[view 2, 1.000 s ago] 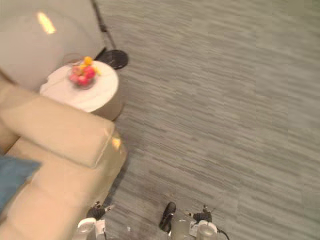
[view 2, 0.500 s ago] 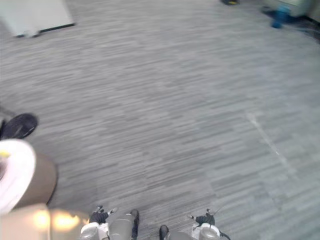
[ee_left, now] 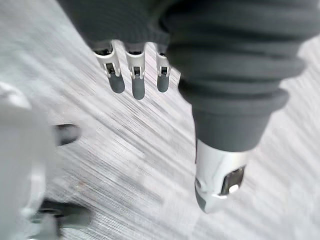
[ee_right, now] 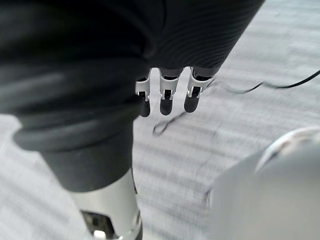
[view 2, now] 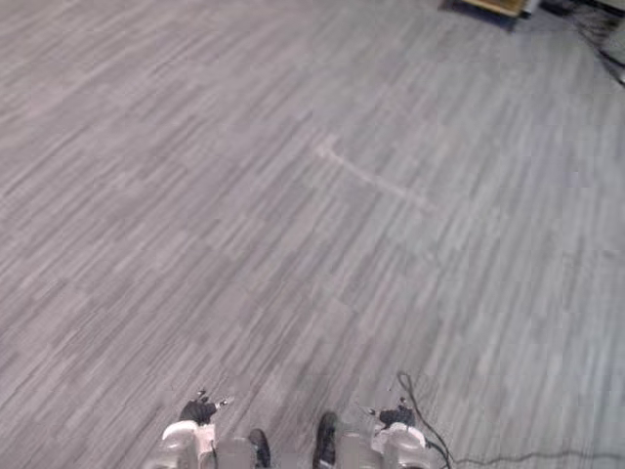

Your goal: Pick up cushions and gather them together orderly.

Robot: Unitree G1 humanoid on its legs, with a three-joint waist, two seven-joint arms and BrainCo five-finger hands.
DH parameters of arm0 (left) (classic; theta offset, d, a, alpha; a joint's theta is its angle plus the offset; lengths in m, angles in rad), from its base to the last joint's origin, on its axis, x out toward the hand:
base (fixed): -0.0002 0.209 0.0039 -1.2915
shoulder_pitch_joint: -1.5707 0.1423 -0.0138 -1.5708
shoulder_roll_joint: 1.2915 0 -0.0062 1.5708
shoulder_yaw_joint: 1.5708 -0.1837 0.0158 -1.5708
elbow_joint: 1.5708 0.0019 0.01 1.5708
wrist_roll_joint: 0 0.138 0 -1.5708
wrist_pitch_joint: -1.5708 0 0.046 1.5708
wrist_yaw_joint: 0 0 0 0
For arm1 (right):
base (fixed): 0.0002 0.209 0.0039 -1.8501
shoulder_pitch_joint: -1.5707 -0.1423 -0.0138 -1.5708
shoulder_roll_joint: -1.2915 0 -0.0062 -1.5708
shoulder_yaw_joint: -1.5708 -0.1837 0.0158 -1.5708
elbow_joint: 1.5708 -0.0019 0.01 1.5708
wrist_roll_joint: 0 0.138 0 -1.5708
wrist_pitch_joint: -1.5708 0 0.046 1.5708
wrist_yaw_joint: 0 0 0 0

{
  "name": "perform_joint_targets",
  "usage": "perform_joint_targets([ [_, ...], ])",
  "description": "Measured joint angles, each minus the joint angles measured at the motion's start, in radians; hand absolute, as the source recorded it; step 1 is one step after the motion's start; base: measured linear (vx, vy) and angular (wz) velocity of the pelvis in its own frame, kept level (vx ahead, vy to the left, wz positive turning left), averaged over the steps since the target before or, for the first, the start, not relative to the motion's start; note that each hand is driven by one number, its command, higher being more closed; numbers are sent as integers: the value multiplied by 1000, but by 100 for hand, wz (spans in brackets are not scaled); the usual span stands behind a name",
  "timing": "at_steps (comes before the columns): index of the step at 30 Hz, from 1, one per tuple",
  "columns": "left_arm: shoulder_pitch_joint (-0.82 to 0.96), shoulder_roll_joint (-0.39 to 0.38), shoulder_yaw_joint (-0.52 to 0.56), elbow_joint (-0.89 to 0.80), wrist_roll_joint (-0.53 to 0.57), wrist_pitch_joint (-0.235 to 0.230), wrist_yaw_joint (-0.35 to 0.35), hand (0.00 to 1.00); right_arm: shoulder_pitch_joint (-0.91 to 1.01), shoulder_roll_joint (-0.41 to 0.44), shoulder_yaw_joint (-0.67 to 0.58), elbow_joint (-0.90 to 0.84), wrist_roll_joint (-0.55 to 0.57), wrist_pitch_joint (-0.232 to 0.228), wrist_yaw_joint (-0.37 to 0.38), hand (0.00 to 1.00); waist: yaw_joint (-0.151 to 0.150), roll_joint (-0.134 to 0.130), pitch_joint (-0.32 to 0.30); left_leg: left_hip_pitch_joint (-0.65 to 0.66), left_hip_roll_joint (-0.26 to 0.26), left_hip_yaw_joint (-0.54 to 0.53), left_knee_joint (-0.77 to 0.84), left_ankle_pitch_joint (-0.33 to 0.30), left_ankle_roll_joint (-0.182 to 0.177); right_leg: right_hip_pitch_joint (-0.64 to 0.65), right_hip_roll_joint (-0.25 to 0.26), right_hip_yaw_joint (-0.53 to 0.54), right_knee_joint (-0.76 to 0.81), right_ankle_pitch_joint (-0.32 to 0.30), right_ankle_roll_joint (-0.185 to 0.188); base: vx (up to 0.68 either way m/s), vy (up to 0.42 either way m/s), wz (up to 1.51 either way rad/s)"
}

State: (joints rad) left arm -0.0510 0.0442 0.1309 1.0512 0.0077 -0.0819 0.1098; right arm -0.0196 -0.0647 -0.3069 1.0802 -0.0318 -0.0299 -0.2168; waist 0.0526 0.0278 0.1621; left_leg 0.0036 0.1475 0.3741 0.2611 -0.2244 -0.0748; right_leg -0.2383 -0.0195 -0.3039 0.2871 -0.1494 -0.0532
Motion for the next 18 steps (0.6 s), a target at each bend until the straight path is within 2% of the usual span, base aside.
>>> perform_joint_targets([
  [1, 0, -5, 0, 0, 10, 1, 0, 0, 1, -8, -4, 0, 1, 0, 0, 0, 2, 15, 4, -44, 35, -13, 123, -24, -14, 21, 22, 9, -31, -9, 1, 170, -119, -44],
  [2, 1, -8, 2, 0, 11, 2, 0, 0, 2, -7, -6, 0, 2, 0, 1, 0, 3, 20, 7, -78, 58, -24, 217, -30, -12, 37, 33, 12, -47, -11, -4, 250, -135, -38],
  [3, 7, -16, 7, -1, 11, 3, -2, 0, 5, -8, -12, -6, 4, 0, -2, 0, 2, 38, 17, -139, 103, -67, 399, -22, 4, 85, 58, 14, -73, -12, -19, 220, -64, -22],
  [4, 20, -25, 6, -6, 11, 3, -5, 0, 14, -5, -12, -11, 5, 0, -3, 0, 6, 55, 24, -206, 140, -133, 601, -26, 38, 153, 92, 25, -94, -27, -49, 268, -56, -30],
  [6, 39, -19, 0, -41, 12, 1, -6, 0, 15, 3, -8, -22, 12, 0, -5, 0, 20, 47, 25, -268, 128, -187, 698, -48, 26, 204, 98, 50, -101, -53, -62, 182, 17, -34],
  [7, 46, -18, -1, -52, 12, 0, -6, 0, 15, 10, -10, -33, 14, 0, -8, 0, 28, 41, 22, -308, 110, -193, 680, -62, 26, 231, 93, 63, -117, -56, -60, 243, 37, -41],
  [9, 43, -20, -6, -65, 11, 0, -6, 0, 5, 18, -27, -35, 19, -1, -12, 0, 42, 30, 17, -361, 67, -177, 538, -66, 29, 262, 71, 96, -148, -57, -49, 346, 84, -42],
  [10, 43, -21, -13, -67, 11, -1, -7, 0, -7, 23, -41, -35, 34, 0, -15, 0, 46, 25, 18, -379, 33, -171, 423, -64, 28, 283, 54, 110, -165, -59, -37, 330, 104, -24],
  [11, 42, -21, -13, -67, 12, 0, -6, 0, -7, 24, -45, -34, 34, 0, -19, 0, 46, 22, 18, -386, -19, -176, 270, -34, 21, 303, 27, 120, -181, -67, -18, 345, 128, -20],
  [12, 45, -22, -15, -66, 12, 0, -6, 0, -5, 22, -45, -30, 33, 0, -19, 0, 47, 19, 13, -384, -51, -187, 154, 11, 8, 313, 10, 129, -192, -74, -3, 457, 205, -41],
  [13, 48, -29, -15, -66, 10, -2, -6, 0, -5, 14, -42, -15, 33, 1, -19, 0, 66, 23, 4, -367, -88, -206, 11, 162, 8, 335, -11, 161, -213, -85, 30, 384, 178, -46],
  [14, 48, -29, -15, -65, 11, -2, -6, 0, -7, 13, -42, -8, 33, 1, -19, 0, 71, 21, 3, -357, -97, -205, 0, 197, 26, 345, -17, 173, -221, -87, 36, 454, 195, -43],
  [16, 45, -21, -15, -58, 11, -1, -8, 0, -9, 24, -43, 2, 31, 1, -13, 0, 64, 6, -5, -357, -128, -186, 63, 127, 101, 365, -60, 179, -220, -78, 87, 452, 165, -13],
  [17, 45, -21, -15, -59, 11, -2, -8, 0, -7, 23, -45, 2, 31, 1, -11, 0, 69, 3, -5, -349, -125, -172, 101, 90, 112, 360, -68, 189, -168, -84, 98, 566, 220, -33],
  [18, 45, -19, -17, -58, 10, -1, -7, 0, -4, 23, -47, -1, 30, 1, -10, 0, 77, -1, -8, -309, -123, -148, 113, 44, 119, 317, -86, 212, -10, -106, 131, 458, 188, -48],
])
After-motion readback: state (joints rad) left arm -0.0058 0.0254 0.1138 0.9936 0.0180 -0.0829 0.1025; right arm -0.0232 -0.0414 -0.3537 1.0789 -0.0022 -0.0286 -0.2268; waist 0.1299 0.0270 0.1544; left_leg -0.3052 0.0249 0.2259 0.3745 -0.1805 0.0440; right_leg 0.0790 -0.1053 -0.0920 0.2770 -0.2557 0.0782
